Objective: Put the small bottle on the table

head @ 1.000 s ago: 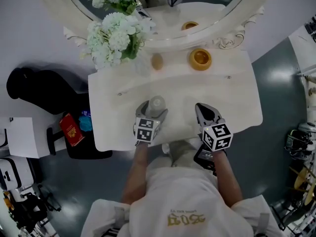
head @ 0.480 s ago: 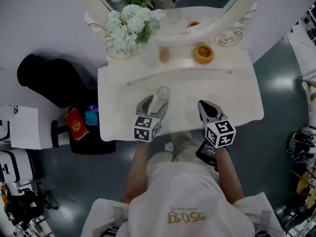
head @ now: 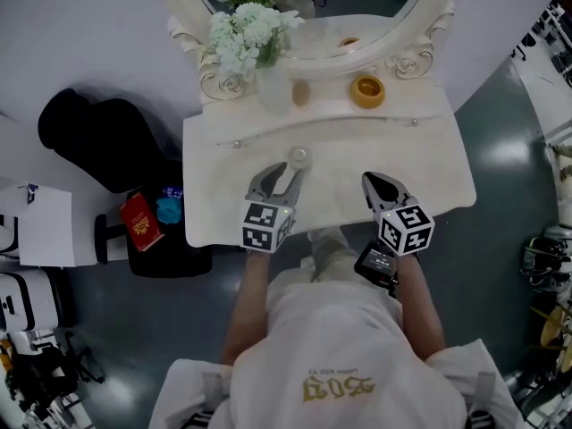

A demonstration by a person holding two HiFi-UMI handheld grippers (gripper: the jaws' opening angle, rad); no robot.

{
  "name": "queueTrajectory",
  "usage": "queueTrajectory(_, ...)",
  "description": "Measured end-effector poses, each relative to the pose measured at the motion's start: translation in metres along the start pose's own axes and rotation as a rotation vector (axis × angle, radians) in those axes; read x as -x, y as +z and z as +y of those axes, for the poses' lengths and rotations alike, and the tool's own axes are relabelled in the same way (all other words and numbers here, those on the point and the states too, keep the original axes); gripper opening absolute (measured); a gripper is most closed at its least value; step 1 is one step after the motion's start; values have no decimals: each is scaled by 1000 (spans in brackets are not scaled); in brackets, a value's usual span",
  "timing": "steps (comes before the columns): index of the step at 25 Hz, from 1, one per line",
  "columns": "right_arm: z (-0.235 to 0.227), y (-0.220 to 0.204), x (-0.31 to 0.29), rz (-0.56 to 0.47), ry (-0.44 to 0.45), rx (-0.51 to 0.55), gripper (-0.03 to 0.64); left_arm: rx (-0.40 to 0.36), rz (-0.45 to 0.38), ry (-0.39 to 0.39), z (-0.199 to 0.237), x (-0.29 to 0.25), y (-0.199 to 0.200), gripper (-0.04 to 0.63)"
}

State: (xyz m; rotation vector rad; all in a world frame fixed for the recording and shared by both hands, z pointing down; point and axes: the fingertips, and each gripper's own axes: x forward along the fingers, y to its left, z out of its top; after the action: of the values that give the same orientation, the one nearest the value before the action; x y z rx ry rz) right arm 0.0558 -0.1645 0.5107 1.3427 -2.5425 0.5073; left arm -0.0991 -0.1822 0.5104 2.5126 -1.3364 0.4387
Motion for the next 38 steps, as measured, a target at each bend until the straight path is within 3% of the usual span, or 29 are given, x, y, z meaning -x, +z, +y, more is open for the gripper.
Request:
queueTrajectory(2,0,0,1,-1,1,-2,12,-37,-4,-8,-7,2,2,95)
queueTrajectory(7,3,1,0,-3,3,0,14,-44,-22,-24,-7,5,6,18)
queueTrajectory(19,19,1,-4,-4,26,2,14,-12,-18,7,5,10,3,18)
queueTrajectory(38,40,2,-16,20,44,26,13,45,-16,-13,17,21,-9,17)
